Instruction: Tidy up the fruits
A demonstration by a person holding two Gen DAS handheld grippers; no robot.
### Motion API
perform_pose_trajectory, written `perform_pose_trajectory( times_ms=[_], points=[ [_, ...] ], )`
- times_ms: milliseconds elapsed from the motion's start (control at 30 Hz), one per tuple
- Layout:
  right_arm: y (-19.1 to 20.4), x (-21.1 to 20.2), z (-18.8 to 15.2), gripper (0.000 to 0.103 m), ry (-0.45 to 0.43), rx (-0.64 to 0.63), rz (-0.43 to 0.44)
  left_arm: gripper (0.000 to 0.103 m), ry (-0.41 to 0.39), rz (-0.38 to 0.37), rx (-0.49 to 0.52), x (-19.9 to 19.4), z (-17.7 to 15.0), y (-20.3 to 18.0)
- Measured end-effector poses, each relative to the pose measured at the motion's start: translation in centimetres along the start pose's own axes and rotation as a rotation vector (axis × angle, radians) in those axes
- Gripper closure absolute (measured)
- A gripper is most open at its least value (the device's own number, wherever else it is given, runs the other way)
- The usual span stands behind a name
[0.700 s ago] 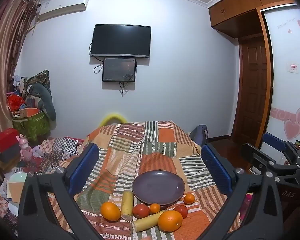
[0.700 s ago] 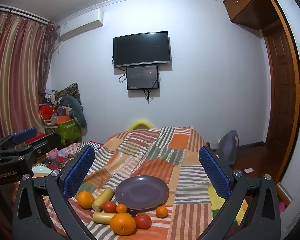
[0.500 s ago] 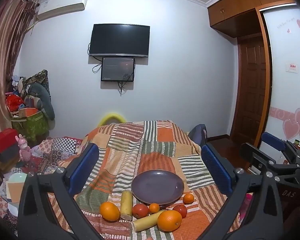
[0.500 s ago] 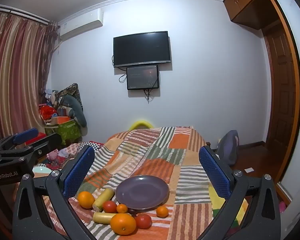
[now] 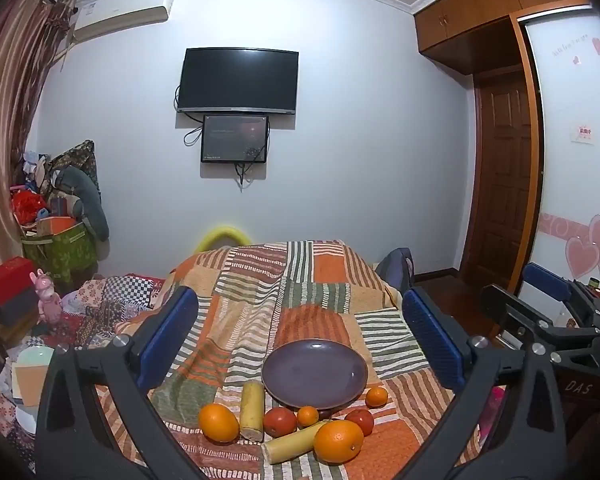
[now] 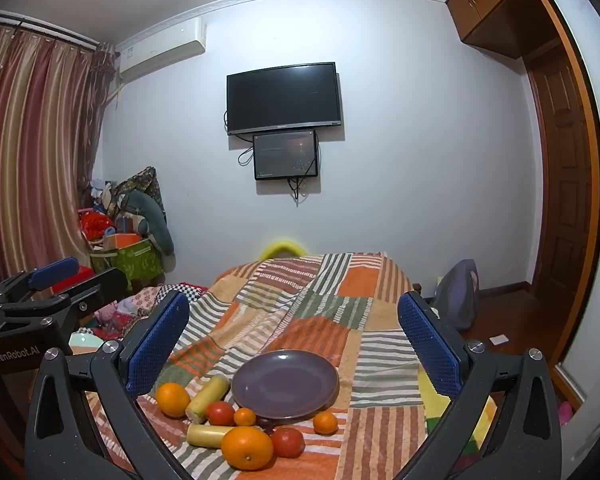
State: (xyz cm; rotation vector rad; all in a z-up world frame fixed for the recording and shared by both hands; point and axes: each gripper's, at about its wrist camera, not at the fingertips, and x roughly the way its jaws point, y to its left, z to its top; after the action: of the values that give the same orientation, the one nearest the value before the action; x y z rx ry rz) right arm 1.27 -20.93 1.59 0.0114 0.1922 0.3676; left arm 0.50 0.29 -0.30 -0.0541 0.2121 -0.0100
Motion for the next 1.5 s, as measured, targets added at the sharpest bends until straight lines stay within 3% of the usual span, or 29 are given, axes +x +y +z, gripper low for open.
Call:
perform_pose_trajectory(
  times_ms=[1500],
  points=[
    [0.05,0.03,-0.02,0.000,-0.005,0.001,-0.008,0.000,-0.001,-0.001,0.010,-0.26,-0.13,-0.64]
  ],
)
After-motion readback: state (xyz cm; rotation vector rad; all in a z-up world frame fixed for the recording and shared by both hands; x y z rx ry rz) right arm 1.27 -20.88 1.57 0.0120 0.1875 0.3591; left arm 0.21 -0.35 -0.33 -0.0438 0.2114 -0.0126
